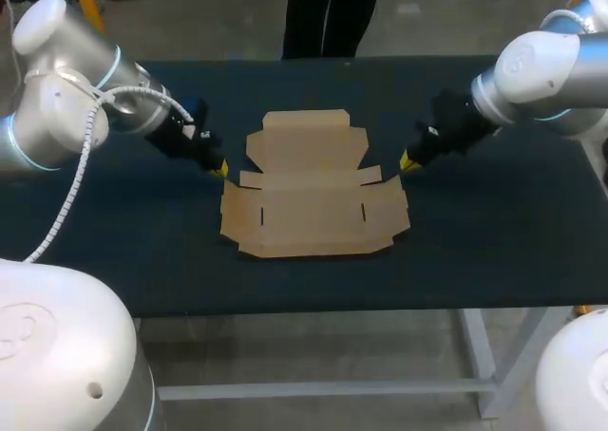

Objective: Assemble the packaging by folding the flat box into shape, placing the metal phone stand inside, and closing the box properly

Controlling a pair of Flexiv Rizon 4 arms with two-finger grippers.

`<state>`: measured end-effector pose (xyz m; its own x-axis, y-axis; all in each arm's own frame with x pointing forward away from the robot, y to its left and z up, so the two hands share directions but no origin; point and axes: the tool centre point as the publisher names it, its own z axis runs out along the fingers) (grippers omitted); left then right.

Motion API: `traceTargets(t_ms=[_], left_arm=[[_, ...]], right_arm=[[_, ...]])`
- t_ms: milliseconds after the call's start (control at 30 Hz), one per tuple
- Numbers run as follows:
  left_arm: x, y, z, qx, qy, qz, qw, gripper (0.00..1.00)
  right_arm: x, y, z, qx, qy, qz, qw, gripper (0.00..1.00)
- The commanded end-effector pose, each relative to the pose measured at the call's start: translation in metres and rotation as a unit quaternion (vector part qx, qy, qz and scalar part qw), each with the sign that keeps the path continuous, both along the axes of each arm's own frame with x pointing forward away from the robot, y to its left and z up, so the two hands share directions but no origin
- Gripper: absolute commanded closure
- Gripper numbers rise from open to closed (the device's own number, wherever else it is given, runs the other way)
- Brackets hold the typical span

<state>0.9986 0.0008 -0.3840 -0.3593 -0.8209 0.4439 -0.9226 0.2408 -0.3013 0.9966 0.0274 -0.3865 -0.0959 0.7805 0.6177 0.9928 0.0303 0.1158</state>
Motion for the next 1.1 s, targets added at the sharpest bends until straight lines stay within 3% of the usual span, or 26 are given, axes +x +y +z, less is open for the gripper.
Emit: traceTargets(t_ms=[33,600,1100], left_arm=[[0.007,-0.001,-0.006,-0.002,0.010,-0.006,1.000,1.00],[0.010,-0.004,-0.013,-0.009,0.024,-0.020,0.999,1.00],[0.007,-0.004,-0.017,-0.010,0.027,-0.029,0.999,1.00]], right_arm=[[0.004,0.003,-0.004,0.005,0.010,0.010,1.000,1.00],[0.005,0.014,-0.026,0.010,0.038,0.032,0.999,1.00],[0.011,0.024,-0.030,0.018,0.034,0.044,0.998,1.00]])
